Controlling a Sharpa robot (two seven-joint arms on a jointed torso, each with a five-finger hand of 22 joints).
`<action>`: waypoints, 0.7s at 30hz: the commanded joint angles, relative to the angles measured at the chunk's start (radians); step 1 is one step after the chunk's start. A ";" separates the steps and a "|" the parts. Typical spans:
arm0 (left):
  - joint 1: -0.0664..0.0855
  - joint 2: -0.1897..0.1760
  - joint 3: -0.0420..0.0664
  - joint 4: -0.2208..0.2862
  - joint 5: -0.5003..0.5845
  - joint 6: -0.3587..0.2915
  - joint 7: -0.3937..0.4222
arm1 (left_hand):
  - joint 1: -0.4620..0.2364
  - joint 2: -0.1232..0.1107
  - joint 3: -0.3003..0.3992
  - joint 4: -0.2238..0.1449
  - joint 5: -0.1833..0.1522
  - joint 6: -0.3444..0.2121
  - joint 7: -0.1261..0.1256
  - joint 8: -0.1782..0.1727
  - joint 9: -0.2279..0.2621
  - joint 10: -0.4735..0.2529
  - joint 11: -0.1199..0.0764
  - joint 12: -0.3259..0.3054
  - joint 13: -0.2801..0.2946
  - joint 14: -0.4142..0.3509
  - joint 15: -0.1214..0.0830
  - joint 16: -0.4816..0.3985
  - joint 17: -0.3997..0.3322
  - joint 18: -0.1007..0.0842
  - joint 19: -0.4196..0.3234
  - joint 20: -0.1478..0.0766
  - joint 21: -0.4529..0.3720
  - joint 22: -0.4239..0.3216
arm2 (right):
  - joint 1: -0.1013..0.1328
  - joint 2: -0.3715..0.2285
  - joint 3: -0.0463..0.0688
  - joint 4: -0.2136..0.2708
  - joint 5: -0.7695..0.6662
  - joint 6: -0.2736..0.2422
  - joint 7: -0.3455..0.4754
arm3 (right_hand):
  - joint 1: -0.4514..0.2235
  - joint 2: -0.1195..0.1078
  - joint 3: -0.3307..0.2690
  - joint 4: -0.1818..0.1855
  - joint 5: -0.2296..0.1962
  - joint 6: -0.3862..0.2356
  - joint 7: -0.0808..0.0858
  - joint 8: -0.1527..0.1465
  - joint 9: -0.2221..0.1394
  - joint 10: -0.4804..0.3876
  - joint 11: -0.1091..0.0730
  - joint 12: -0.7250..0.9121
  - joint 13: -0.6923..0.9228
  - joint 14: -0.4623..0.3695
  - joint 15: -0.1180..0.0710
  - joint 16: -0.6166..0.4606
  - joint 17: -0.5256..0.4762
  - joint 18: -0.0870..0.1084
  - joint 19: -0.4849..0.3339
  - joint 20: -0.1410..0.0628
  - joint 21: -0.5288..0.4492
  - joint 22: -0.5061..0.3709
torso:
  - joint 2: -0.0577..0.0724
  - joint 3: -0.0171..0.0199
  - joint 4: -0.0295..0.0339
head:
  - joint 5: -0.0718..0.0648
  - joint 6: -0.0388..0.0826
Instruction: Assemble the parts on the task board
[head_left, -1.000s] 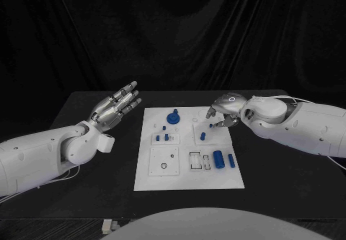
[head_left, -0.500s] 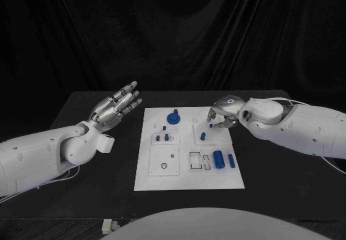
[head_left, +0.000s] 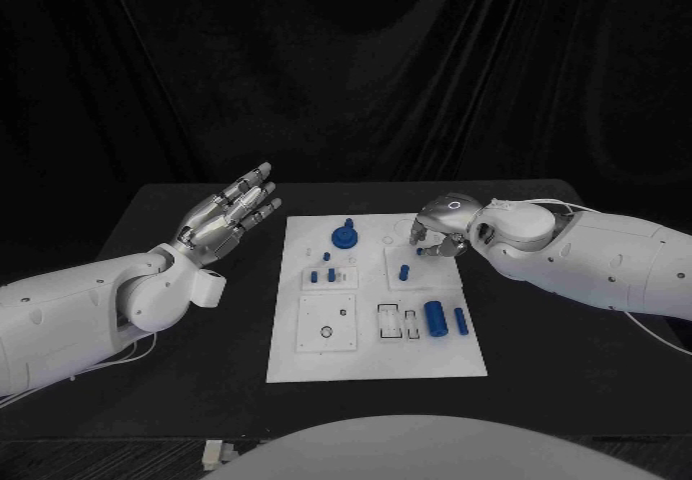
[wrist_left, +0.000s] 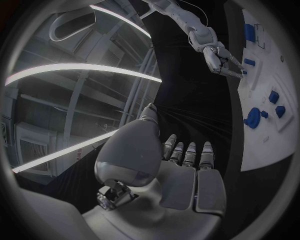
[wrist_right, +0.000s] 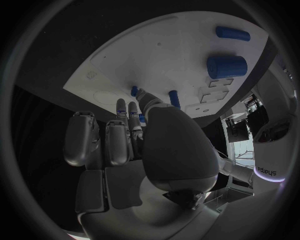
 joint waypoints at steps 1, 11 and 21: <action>-0.001 0.003 0.001 0.000 0.008 0.017 0.081 | 0.013 0.003 -0.003 -0.004 0.009 -0.004 -0.005 -0.003 0.000 0.000 0.008 -0.003 -0.001 0.000 0.008 -0.004 -0.001 0.018 -0.001 0.009 -0.003 -0.001 | -0.007 0.004 0.000 -0.008 0.007 -0.021 0.015 | 0.004 -0.005 0.010 -0.002 0.004 0.013 0.000 0.010 0.006 0.020 -0.003 0.010 0.003 0.040 -0.008 0.000 0.000 0.007 0.005 -0.004 -0.006 0.172 | 0.000 -0.0004 -0.0001 | 0.001 0.000; -0.002 0.006 0.001 -0.005 0.008 0.017 0.073 | 0.033 0.013 -0.010 -0.023 0.046 -0.002 -0.003 -0.002 0.000 0.002 0.020 -0.003 0.000 0.000 0.025 -0.004 -0.001 0.024 -0.001 0.033 -0.003 -0.001 | -0.025 0.021 0.000 -0.036 0.014 -0.020 0.028 | 0.014 -0.003 0.037 -0.022 0.041 0.043 0.010 0.029 0.027 0.055 -0.007 0.024 0.006 0.041 -0.011 0.000 0.003 0.006 0.005 -0.008 -0.006 0.172 | -0.001 -0.0007 -0.0001 | 0.000 0.000; -0.002 0.006 0.001 -0.007 0.008 0.018 0.070 | 0.047 0.023 -0.013 -0.041 0.076 0.002 0.003 -0.002 0.001 0.007 0.031 -0.001 0.002 0.000 0.036 -0.004 -0.001 0.027 0.000 0.047 -0.003 0.003 | -0.035 0.033 0.001 -0.061 0.015 -0.042 0.046 | 0.027 -0.001 0.073 -0.051 0.092 0.070 0.034 0.044 0.047 0.073 -0.013 0.025 0.004 0.041 -0.015 -0.001 0.004 0.006 0.005 -0.011 -0.005 0.173 | -0.001 -0.0011 0.0000 | 0.000 0.000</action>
